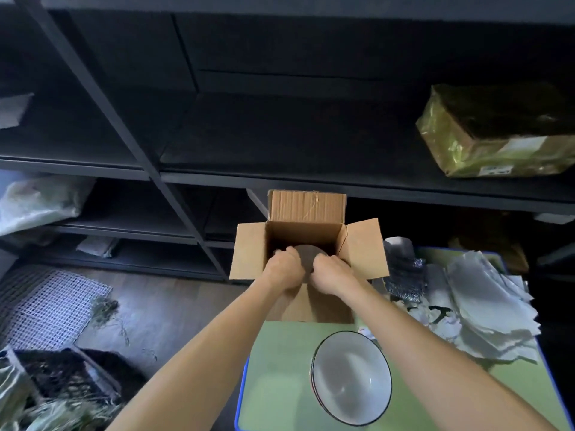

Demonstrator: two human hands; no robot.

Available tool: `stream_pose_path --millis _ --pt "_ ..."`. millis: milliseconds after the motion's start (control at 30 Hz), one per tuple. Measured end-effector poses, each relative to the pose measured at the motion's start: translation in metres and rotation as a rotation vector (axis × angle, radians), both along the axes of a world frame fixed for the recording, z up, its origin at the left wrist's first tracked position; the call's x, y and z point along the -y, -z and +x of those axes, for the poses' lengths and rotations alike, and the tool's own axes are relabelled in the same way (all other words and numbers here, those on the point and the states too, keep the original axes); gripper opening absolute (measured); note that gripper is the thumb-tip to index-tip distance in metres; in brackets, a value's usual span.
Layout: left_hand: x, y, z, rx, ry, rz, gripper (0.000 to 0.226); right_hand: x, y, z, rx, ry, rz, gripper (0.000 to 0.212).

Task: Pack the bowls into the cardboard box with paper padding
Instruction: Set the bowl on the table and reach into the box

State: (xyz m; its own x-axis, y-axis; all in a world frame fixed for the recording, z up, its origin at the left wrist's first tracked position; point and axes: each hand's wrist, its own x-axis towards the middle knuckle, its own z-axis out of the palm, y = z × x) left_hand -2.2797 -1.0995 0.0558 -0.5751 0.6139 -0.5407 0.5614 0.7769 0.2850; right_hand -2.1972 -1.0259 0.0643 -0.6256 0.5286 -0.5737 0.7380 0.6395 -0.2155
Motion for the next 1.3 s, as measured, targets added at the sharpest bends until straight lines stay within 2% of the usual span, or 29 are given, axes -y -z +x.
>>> stream_pose_path --millis 200,333,533,700,867,1000,1167,1300 --pt "-0.010 0.004 -0.007 0.105 -0.003 -0.041 0.071 -0.003 0.011 -0.018 0.124 0.042 -0.082 0.047" --pt "-0.010 0.002 -0.007 0.092 -0.015 -0.033 0.062 -0.001 0.009 -0.023 0.153 0.141 -0.089 0.075" --pt "-0.011 -0.012 -0.005 -0.016 0.011 -0.010 0.058 0.005 -0.003 -0.020 0.119 0.172 -0.034 0.067" --pt "-0.003 -0.032 -0.005 -0.245 0.060 0.083 0.054 0.006 -0.036 -0.009 -0.025 0.179 0.080 0.060" --pt "0.013 -0.052 -0.003 -0.195 -0.050 0.223 0.035 0.008 -0.065 0.003 -0.167 0.158 0.240 0.050" --pt "0.028 -0.073 0.000 -0.188 -0.055 0.328 0.034 0.010 -0.083 0.023 -0.264 0.113 0.365 0.034" --pt "0.051 -0.096 0.004 0.010 -0.106 0.432 0.047 0.014 -0.088 0.058 -0.481 0.117 0.292 0.041" --pt "0.073 -0.115 0.031 0.142 -0.115 0.482 0.036 0.023 -0.091 0.093 -0.566 0.154 0.270 0.051"
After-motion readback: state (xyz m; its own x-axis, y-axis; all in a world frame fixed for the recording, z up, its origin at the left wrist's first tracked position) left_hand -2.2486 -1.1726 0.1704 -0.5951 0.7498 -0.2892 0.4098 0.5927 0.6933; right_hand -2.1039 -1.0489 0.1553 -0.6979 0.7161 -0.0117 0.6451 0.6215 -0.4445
